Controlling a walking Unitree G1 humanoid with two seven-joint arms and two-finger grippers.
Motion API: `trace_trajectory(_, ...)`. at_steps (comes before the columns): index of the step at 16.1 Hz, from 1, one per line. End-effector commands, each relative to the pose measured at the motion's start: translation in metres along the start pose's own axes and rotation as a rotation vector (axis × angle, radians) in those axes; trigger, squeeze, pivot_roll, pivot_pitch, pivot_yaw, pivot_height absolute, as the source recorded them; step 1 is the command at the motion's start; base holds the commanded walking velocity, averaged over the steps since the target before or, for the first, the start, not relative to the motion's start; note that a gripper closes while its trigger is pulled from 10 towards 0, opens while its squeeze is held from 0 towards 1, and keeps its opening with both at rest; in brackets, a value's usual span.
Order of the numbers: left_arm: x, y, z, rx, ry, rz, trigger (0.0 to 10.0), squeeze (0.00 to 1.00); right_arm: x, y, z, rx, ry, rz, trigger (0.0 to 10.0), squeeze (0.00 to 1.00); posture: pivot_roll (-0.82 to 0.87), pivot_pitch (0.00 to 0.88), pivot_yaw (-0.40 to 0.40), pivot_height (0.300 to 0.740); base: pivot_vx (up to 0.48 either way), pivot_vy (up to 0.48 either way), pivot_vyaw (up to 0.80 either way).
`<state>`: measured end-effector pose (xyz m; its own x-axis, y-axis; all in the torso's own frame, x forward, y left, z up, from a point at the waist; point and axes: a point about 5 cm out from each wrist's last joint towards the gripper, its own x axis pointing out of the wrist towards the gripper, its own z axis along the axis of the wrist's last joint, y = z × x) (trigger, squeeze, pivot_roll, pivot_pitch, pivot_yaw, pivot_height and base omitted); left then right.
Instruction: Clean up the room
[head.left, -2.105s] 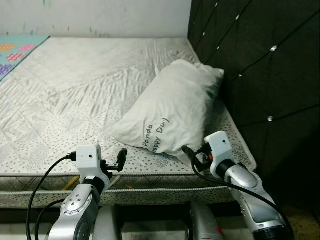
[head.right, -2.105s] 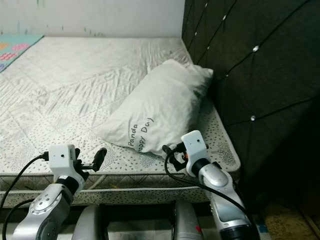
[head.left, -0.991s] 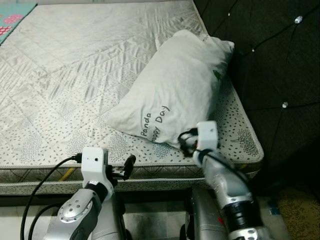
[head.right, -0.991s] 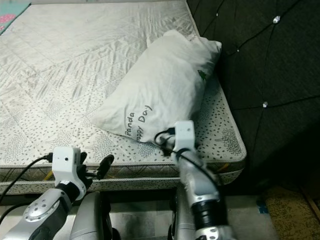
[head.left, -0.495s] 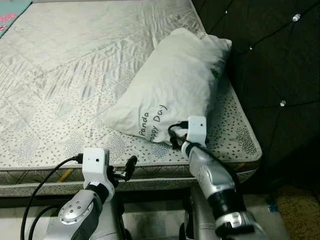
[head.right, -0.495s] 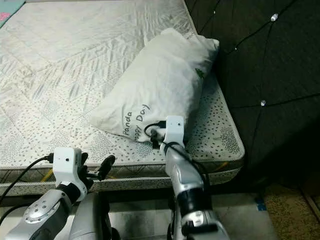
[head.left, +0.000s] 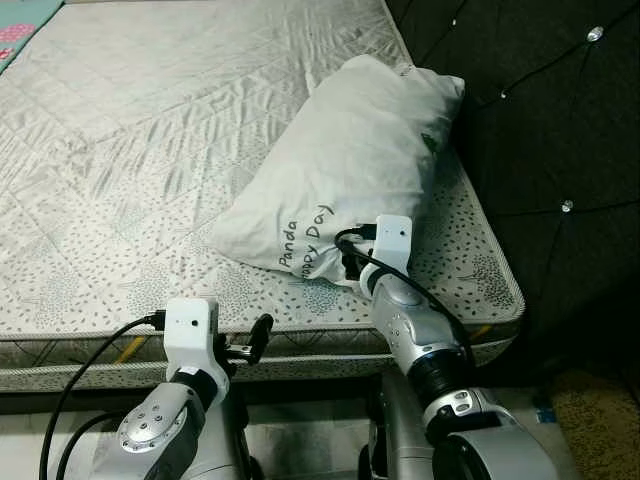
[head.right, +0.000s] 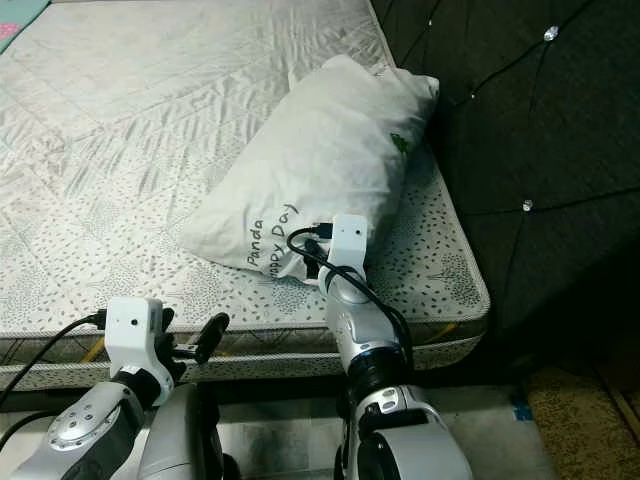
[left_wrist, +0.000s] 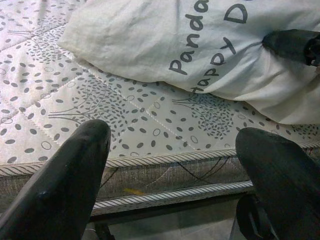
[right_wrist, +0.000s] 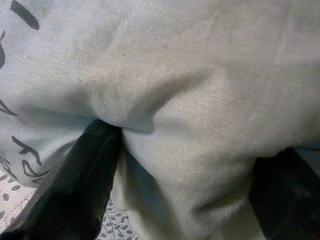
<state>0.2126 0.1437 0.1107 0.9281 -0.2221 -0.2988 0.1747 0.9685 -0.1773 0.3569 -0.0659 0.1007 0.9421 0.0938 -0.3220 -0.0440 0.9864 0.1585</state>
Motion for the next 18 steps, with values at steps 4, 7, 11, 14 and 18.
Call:
trace_trajectory(4, 0.001, 0.000, 0.003, 0.018, -0.007, 0.005, 10.0, 0.00, -0.003, 0.034, 0.005, 0.044, -0.037, 0.086, 0.0, 0.00, 0.01, 0.129, -0.011, 0.580, 0.000, 0.000, 0.00)
trace_trajectory(7, 0.002, 0.001, 0.005, 0.023, -0.015, 0.009, 10.0, 0.00, -0.001, 0.033, 0.006, 0.037, -0.044, 0.089, 0.0, 0.00, 0.01, 0.122, -0.011, 0.580, 0.000, 0.000, 0.00)
trace_trajectory(11, 0.005, 0.002, 0.006, 0.029, -0.024, 0.022, 10.0, 0.00, 0.000, 0.032, 0.010, 0.037, -0.057, 0.090, 0.0, 0.00, 0.00, 0.117, -0.014, 0.580, 0.000, 0.000, 0.00)
trace_trajectory(14, 0.006, 0.001, 0.008, 0.023, -0.034, 0.020, 10.0, 0.00, 0.000, 0.029, 0.010, 0.036, -0.066, 0.088, 0.0, 0.00, 0.00, 0.114, -0.018, 0.580, 0.000, 0.000, 0.00)
trace_trajectory(18, 0.007, -0.009, 0.018, -0.016, -0.103, -0.069, 10.0, 0.00, 0.002, 0.023, 0.009, 0.029, -0.069, 0.077, 0.0, 0.00, 0.00, 0.107, -0.019, 0.580, 0.000, 0.000, 0.00)
